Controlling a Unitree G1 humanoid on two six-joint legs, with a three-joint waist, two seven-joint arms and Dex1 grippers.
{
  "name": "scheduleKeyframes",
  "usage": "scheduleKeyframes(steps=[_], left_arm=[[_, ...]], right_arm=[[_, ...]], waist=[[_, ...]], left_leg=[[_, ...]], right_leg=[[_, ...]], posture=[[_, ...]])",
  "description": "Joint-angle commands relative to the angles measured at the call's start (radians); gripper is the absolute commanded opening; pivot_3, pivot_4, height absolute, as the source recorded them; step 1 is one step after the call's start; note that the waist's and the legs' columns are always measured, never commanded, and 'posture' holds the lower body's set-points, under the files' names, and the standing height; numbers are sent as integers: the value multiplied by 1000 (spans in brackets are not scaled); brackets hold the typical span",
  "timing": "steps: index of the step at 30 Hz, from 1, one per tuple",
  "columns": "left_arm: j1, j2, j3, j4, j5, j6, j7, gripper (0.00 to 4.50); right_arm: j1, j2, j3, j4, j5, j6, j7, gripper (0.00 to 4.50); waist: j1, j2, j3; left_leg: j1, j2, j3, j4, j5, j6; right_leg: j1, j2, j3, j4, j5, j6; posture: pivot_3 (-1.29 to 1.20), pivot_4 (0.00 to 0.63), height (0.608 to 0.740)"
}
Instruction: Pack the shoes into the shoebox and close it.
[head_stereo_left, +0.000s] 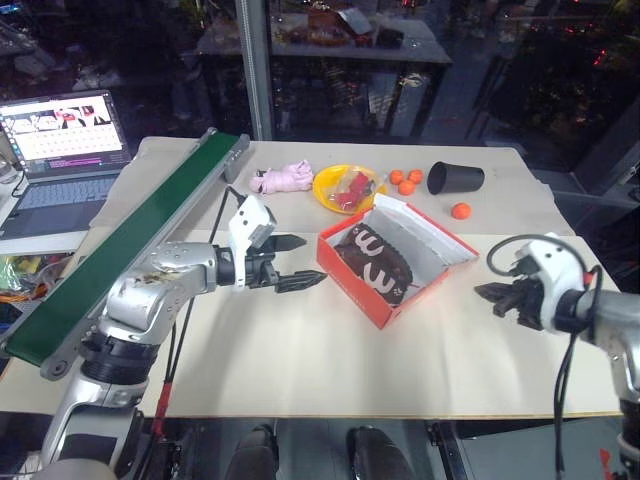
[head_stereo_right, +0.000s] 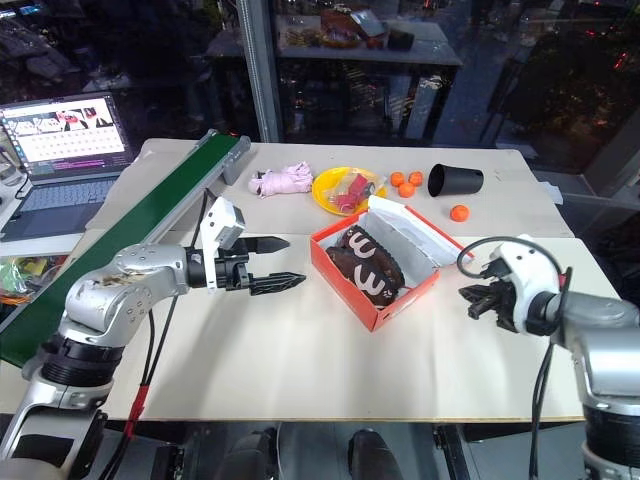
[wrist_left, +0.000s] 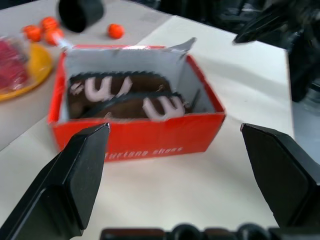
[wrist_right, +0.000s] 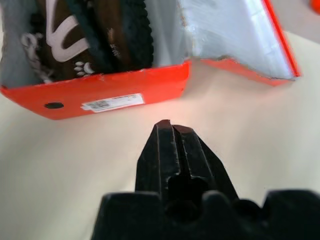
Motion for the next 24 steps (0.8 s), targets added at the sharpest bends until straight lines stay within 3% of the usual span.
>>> scheduleKeyframes(steps=[1,11,18,24], left_arm=[[-26,2,18,-7,9,-17,-19,4500],[14,37,58,-57,18,-4,-10,4500],[57,45,85,-128,2,33,24,4500],[51,47,89,-136,0,48,30,4500]], right_arm=[[-68,59,88,233,-100,-308,-106,131],[-319,72,276,784,-277,-739,-186,131],[-489,100,302,1102,-320,-934,-240,131],[-532,147,217,1152,-218,-1095,-229,131]], waist=[[-8,-1,0],[-5,1,2],[-5,1,2],[-7,1,2]], left_leg=[[0,0,0,0,0,0],[-1,-1,0,-1,0,1],[-1,-2,-1,0,0,1],[-1,-1,-1,-1,0,1]], right_leg=[[0,0,0,0,0,0],[-1,0,0,0,3,8],[0,0,0,0,4,8],[0,0,0,0,4,8]], posture=[[0,150,736],[0,150,736],[0,150,736],[0,150,736]])
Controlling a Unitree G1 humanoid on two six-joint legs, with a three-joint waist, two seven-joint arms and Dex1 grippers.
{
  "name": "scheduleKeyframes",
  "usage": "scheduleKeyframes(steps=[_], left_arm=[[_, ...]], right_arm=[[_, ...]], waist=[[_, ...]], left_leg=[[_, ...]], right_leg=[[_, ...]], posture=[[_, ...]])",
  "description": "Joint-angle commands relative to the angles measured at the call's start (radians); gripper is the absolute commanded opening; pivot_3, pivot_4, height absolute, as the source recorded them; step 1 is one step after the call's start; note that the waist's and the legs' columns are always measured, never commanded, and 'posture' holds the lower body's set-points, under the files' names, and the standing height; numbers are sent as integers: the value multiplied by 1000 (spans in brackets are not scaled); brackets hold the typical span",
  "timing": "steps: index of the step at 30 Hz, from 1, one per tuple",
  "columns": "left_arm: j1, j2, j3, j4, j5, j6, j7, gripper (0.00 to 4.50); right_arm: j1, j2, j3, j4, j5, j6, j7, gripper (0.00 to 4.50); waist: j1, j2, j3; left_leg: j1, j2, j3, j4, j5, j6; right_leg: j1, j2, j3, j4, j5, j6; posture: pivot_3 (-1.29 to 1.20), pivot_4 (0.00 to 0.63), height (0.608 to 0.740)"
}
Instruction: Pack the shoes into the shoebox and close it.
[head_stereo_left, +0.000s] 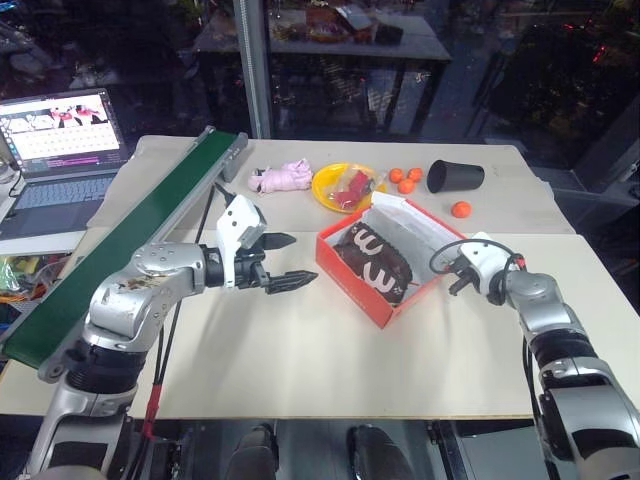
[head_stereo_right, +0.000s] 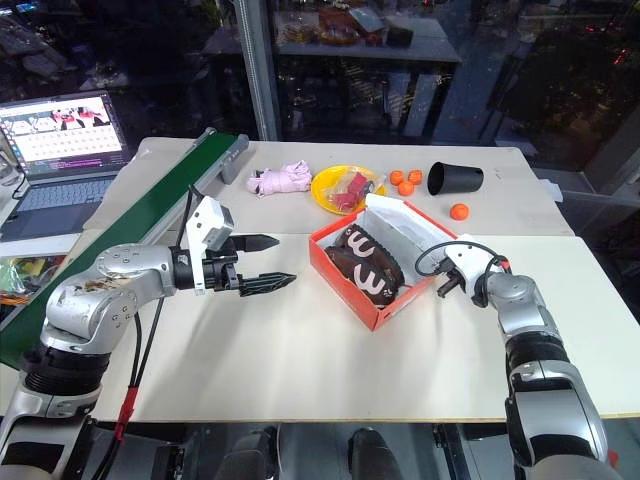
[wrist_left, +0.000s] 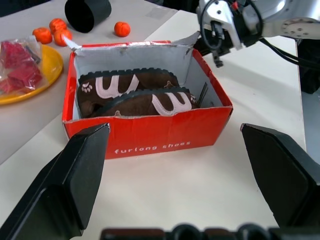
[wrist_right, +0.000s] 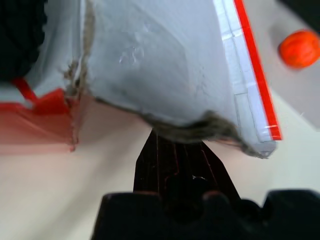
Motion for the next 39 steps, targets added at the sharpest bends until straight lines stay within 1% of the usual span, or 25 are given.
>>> scheduleKeyframes(steps=[1,4,7,16,19,22,26,30,34,39], left_arm=[[-16,8,23,-37,-12,11,6,4500],[-22,6,22,-31,-11,13,4,4500],[-24,5,19,-23,-8,8,-1,4500],[-58,-21,-5,-3,-2,7,-8,4500],[-68,-31,-10,-3,-2,12,-5,4500],[-73,-36,-12,-3,-2,15,-2,4500],[-64,-37,-7,-7,-5,18,1,4500],[-45,-25,3,-24,-11,25,2,4500],[-25,-16,17,-36,-14,31,10,4500],[-19,-21,16,-36,-12,28,13,4500]], right_arm=[[-26,25,-98,-31,104,-131,8,131],[-4,53,-164,-123,208,-142,67,131],[31,58,-196,-223,265,-112,94,131],[144,27,-206,-548,336,86,138,131],[164,11,-199,-617,337,136,150,131],[167,-1,-189,-649,324,156,158,131],[155,-43,-133,-652,248,117,186,131],[166,-71,-102,-689,218,107,204,131],[200,-110,-49,-768,135,32,216,131],[188,-128,6,-829,63,-36,227,131]], waist=[[-3,0,0],[-5,1,0],[-4,1,1],[3,1,1],[3,1,1],[1,1,1],[4,1,1],[2,1,1],[1,1,1],[2,1,1]], left_leg=[[0,0,0,0,0,0],[0,0,0,0,0,0],[0,0,0,0,0,0],[0,0,0,1,0,0],[0,0,0,0,0,0],[0,0,0,0,0,0],[0,0,0,1,0,0],[0,0,0,1,0,0],[0,0,0,0,0,0],[0,0,0,2,0,0]], right_leg=[[0,0,0,0,0,0],[0,0,0,1,0,0],[0,0,0,1,0,0],[0,0,0,1,0,0],[0,0,0,1,0,0],[0,0,0,1,0,0],[0,0,0,1,0,0],[0,0,0,1,0,0],[0,0,0,1,0,0],[0,0,0,1,0,1]], posture=[[0,150,736],[0,150,736],[0,150,736],[0,150,736],[0,150,736],[0,150,736],[0,150,736],[0,150,736],[0,150,736],[0,150,736]])
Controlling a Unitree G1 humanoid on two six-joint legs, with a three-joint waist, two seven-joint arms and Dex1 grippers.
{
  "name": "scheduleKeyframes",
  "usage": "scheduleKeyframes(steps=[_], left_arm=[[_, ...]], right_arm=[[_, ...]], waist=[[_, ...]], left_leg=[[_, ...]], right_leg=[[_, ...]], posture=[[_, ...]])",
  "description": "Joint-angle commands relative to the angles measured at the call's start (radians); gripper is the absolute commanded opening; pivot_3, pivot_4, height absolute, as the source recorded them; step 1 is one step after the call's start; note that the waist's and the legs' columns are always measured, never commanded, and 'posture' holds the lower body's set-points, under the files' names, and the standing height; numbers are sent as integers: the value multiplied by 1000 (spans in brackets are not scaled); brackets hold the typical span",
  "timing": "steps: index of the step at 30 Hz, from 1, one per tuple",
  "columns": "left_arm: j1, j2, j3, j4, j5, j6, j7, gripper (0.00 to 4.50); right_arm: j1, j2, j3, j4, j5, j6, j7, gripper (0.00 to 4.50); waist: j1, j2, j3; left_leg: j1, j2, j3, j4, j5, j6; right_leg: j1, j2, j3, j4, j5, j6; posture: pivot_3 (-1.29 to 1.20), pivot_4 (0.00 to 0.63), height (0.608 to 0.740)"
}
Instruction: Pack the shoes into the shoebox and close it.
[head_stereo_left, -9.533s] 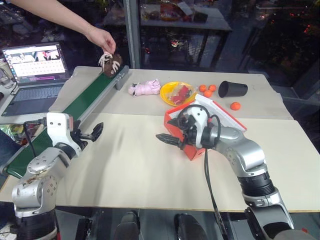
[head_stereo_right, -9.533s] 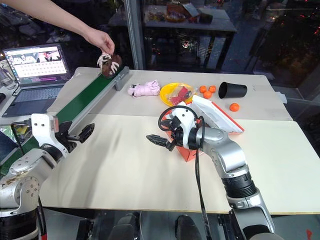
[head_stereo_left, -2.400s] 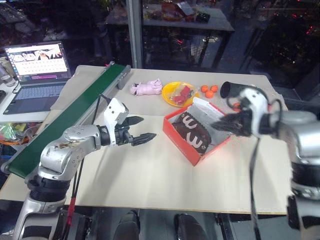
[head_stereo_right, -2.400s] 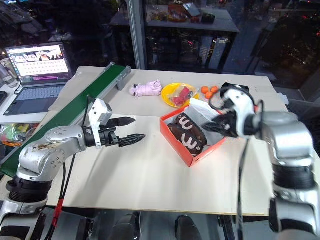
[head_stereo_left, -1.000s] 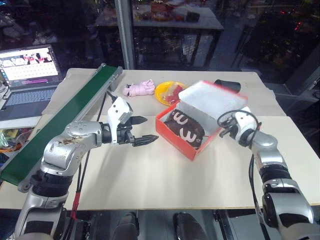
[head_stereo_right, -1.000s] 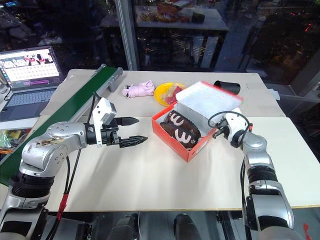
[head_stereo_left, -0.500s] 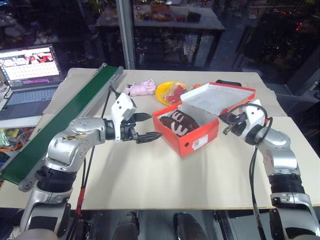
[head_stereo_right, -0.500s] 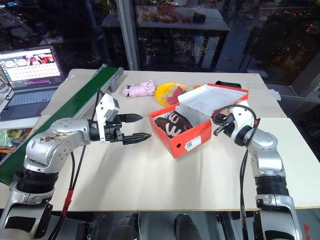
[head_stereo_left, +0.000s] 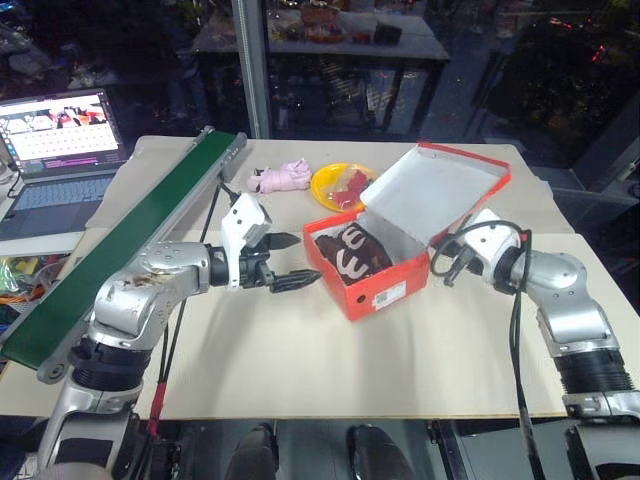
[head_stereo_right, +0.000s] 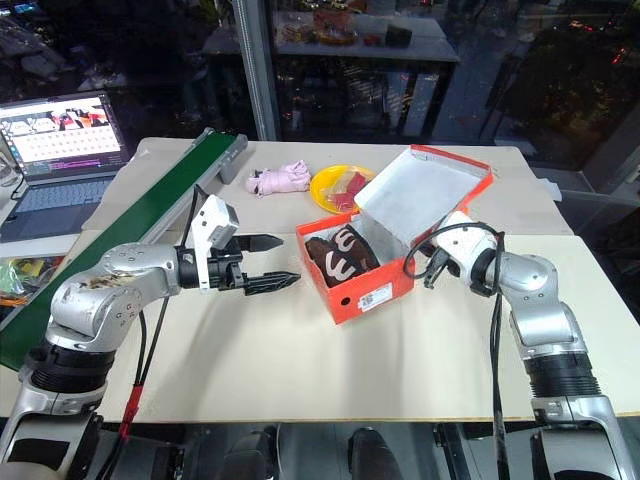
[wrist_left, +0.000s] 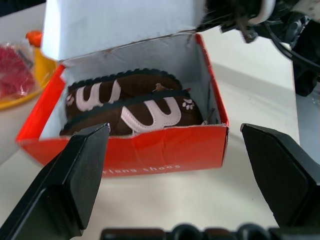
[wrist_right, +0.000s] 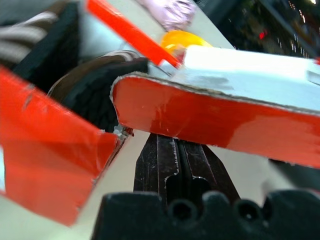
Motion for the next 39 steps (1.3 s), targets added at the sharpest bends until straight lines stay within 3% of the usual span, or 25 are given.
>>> scheduleKeyframes(steps=[1,14,18,25,33,39], left_arm=[[-5,3,21,-35,-10,-6,4,4500],[32,1,25,-77,-23,3,23,4500],[53,23,47,-97,-31,18,34,4500],[124,106,180,-198,-85,104,79,4500],[139,122,204,-242,-122,146,119,4500],[113,93,164,-239,-131,144,138,4500]], right_arm=[[-28,-23,21,-84,-42,-70,9,131],[-61,-65,49,-153,-90,-96,54,131],[-104,-11,63,-185,-51,-25,64,131],[-161,197,110,-239,82,190,59,131],[-149,343,238,-58,30,212,35,131],[-147,338,262,38,-31,216,11,131]], waist=[[0,0,0],[3,0,0],[1,0,0],[1,0,0],[14,-1,0],[13,-1,0]], left_leg=[[0,0,0,0,0,0],[0,0,0,0,0,0],[0,0,0,0,0,0],[0,1,0,0,0,0],[0,1,0,0,0,0],[-1,1,0,0,0,0]], right_leg=[[0,0,0,0,0,0],[0,0,0,0,0,0],[0,0,0,0,0,0],[0,0,0,0,1,-1],[0,0,-2,0,0,-3],[0,0,-2,0,3,-7]], posture=[[0,150,736],[0,150,736],[0,150,736],[0,150,736],[0,150,736],[0,150,736]])
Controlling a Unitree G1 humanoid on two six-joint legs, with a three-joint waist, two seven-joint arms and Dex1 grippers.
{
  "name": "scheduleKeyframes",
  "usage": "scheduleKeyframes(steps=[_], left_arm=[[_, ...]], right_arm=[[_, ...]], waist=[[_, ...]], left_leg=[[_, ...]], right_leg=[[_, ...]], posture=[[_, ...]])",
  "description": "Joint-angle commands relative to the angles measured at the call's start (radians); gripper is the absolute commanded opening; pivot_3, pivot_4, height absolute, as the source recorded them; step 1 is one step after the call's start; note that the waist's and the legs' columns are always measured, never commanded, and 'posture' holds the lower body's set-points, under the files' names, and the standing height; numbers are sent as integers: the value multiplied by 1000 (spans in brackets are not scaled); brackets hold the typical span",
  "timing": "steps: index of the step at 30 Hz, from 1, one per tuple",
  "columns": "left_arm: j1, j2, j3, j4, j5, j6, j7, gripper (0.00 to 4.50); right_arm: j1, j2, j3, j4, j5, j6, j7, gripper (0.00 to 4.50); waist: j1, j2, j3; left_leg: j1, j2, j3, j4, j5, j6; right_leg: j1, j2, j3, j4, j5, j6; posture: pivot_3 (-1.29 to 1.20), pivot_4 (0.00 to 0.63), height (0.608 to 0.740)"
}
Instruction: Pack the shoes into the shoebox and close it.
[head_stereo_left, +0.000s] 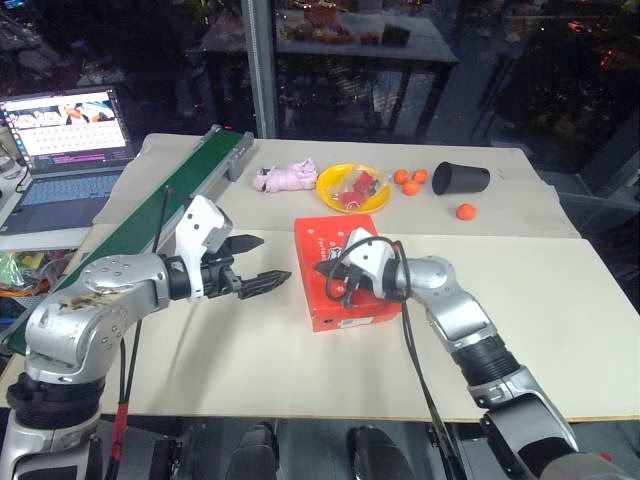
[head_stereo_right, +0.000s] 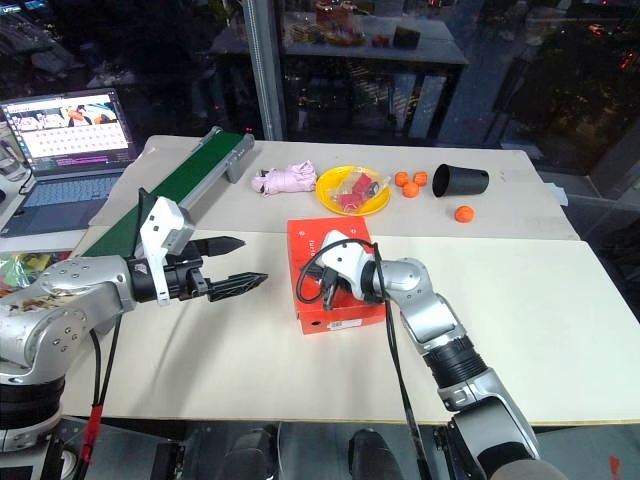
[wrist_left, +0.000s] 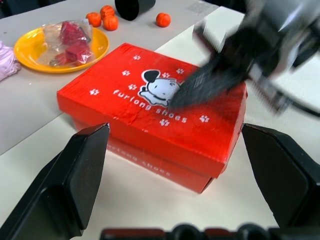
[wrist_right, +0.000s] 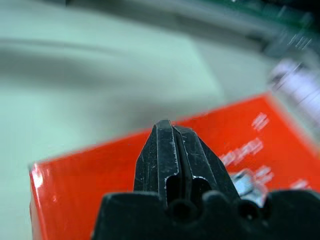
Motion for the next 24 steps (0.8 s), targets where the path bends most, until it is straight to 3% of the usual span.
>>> scheduleKeyframes(steps=[1,6,9,12,17,22,24], left_arm=[[-34,-12,-18,-24,-11,-11,6,4500],[-60,-38,-62,12,-1,-40,-7,4500],[-57,-54,-77,26,10,-84,-19,4500],[-48,-64,-88,32,35,-132,-26,4500],[-27,-104,-74,52,34,-190,-27,4500],[-30,-98,-79,83,49,-222,-48,4500],[-24,-89,-72,111,62,-240,-59,4500]], right_arm=[[-4,-35,-3,0,-40,23,-13,131],[7,-83,-100,-137,29,127,-9,131],[25,-150,-229,-298,130,278,4,131],[58,-213,-349,-412,221,399,1,810],[249,-376,-581,-567,317,520,30,2440],[399,-406,-674,-658,406,591,26,4243],[457,-401,-707,-684,435,608,17,4472]], waist=[[-1,0,0],[-1,0,0],[0,0,0],[8,0,0],[27,0,0],[14,0,0],[10,0,0]], left_leg=[[0,0,0,0,0,0],[0,0,0,0,0,0],[0,0,0,0,0,0],[0,0,0,-1,0,0],[0,0,0,-1,0,0],[1,0,0,1,0,0],[1,0,0,1,0,0]], right_leg=[[0,0,0,0,0,0],[0,0,0,0,-1,1],[-1,0,0,0,-1,1],[-1,0,0,0,-1,1],[0,0,0,-1,-3,2],[1,0,1,-1,-7,-1],[1,0,1,0,-7,-1]], posture=[[0,150,736],[0,150,736],[0,150,736],[0,150,736],[0,150,736],[0,150,736],[0,150,736]])
